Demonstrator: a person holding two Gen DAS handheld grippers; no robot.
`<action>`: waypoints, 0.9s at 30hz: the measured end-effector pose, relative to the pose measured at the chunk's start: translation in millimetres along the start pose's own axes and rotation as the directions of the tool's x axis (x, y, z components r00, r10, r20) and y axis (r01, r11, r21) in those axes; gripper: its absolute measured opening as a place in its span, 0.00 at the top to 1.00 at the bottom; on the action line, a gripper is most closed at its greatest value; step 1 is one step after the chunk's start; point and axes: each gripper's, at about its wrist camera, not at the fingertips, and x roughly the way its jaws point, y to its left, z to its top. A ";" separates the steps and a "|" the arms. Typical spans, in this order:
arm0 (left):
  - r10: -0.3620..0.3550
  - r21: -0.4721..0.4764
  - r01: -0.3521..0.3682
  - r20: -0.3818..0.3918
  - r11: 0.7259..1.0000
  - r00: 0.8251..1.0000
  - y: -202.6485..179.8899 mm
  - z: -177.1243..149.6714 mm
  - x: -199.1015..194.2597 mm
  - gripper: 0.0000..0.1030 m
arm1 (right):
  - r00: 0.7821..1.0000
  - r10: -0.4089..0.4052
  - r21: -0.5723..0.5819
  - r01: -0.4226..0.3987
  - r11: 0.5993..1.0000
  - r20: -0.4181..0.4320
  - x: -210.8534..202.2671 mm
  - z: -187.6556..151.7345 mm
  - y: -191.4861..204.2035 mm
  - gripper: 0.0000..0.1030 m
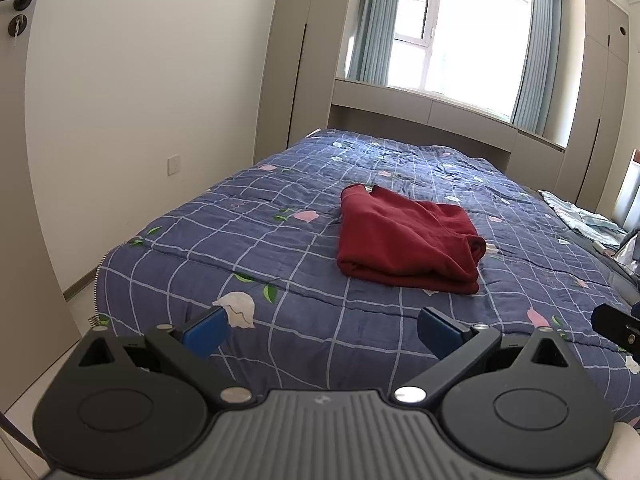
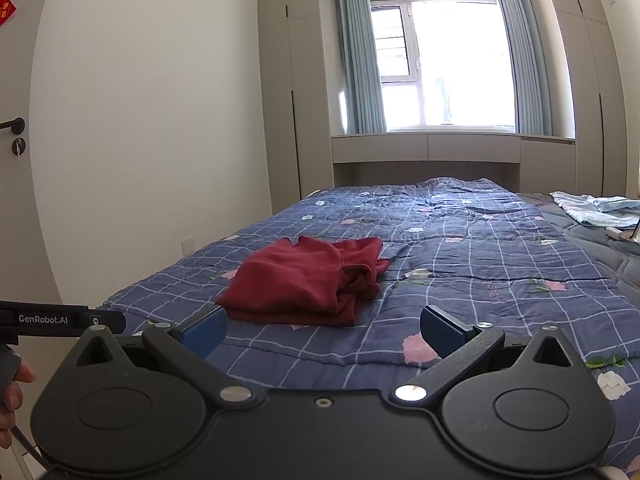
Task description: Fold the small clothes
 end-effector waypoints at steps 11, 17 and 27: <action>-0.004 0.001 0.004 -0.009 1.000 1.000 -1.4 -2.2 1.3 0.00 | 1.000 -0.001 0.003 0.001 1.000 -0.008 0.9 0.1 -1.3 0.01; -0.005 0.002 0.005 -0.012 1.000 1.000 -1.2 -2.6 1.4 0.00 | 1.000 -0.001 0.003 0.001 1.000 -0.008 1.6 -0.2 -1.5 0.00; -0.006 0.004 0.006 -0.016 1.000 1.000 -1.6 -3.0 2.0 0.00 | 1.000 -0.001 0.003 0.001 1.000 -0.008 1.4 -0.1 -1.7 0.00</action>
